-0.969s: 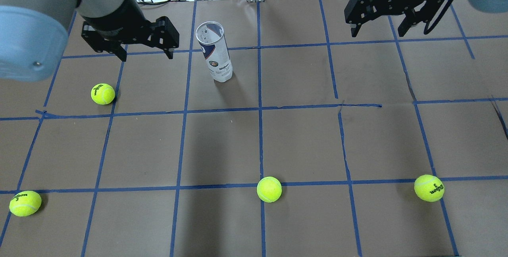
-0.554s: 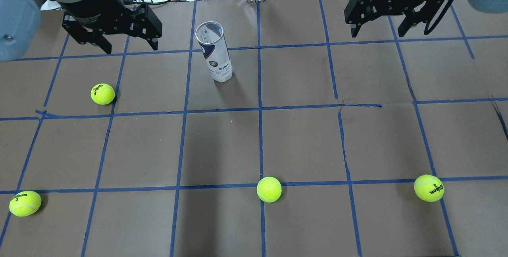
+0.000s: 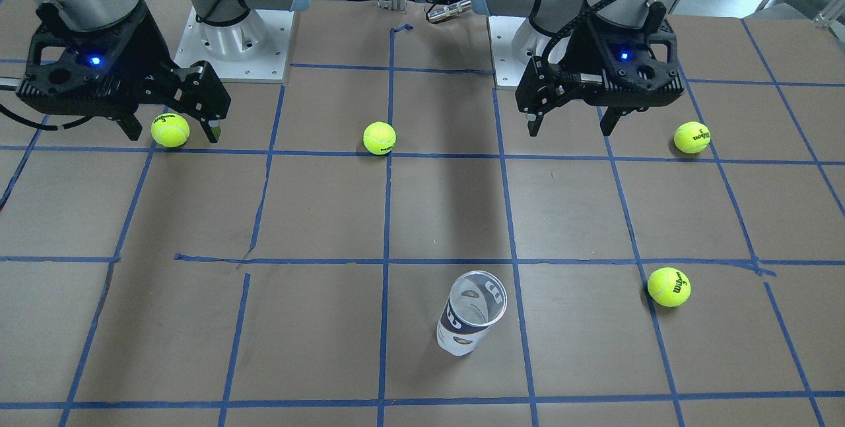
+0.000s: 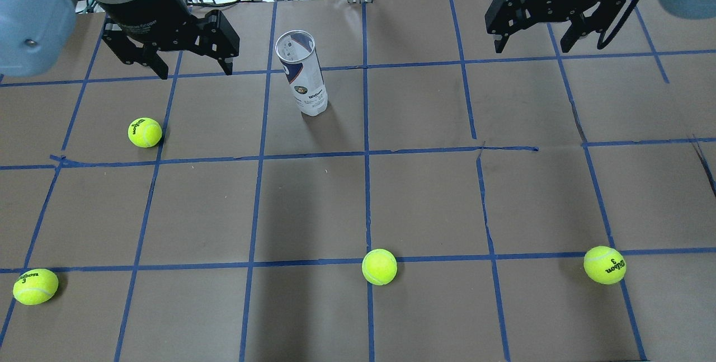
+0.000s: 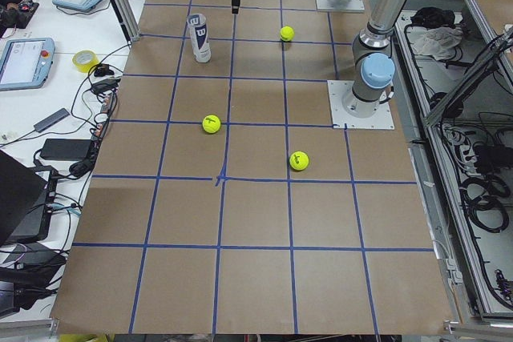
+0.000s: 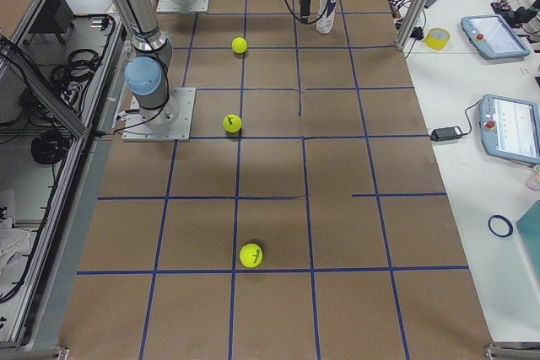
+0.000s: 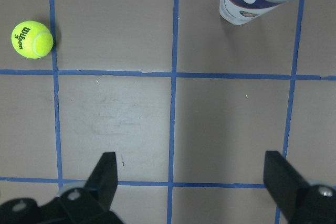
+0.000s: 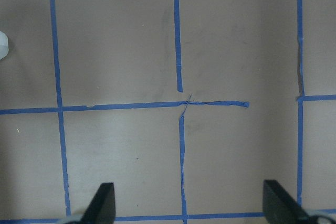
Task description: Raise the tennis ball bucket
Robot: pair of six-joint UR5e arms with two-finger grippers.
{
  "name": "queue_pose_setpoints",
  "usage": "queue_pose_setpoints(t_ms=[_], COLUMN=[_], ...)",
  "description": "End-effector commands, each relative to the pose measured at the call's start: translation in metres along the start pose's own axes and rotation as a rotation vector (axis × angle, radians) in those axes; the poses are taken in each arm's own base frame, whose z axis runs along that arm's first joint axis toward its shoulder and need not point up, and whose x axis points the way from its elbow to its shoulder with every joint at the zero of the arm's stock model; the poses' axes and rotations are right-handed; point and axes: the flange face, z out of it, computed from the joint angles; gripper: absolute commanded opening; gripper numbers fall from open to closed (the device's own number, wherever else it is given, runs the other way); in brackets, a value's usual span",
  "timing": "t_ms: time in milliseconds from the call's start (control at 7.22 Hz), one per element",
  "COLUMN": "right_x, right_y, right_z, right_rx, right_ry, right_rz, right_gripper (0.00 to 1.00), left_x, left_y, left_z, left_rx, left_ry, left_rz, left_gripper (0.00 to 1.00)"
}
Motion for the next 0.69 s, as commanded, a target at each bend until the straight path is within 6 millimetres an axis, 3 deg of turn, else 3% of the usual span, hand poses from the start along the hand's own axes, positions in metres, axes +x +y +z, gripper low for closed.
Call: queue_pose_setpoints(t_ms=[0,554], right_x=[0.0,0.002], right_y=[-0.0003,0.002], right_z=[0.0005,0.01], right_rx=[-0.001,-0.019], right_ry=[0.0,0.002], right_rz=[0.001,0.005], right_gripper=[1.0,1.0], left_x=[0.002,0.002], left_y=[0.0008,0.0005], left_z=[-0.0005,-0.0008], left_rx=[0.001,0.004], left_ry=[0.002,0.002], left_rz=[0.007,0.004], left_gripper=[1.0,1.0])
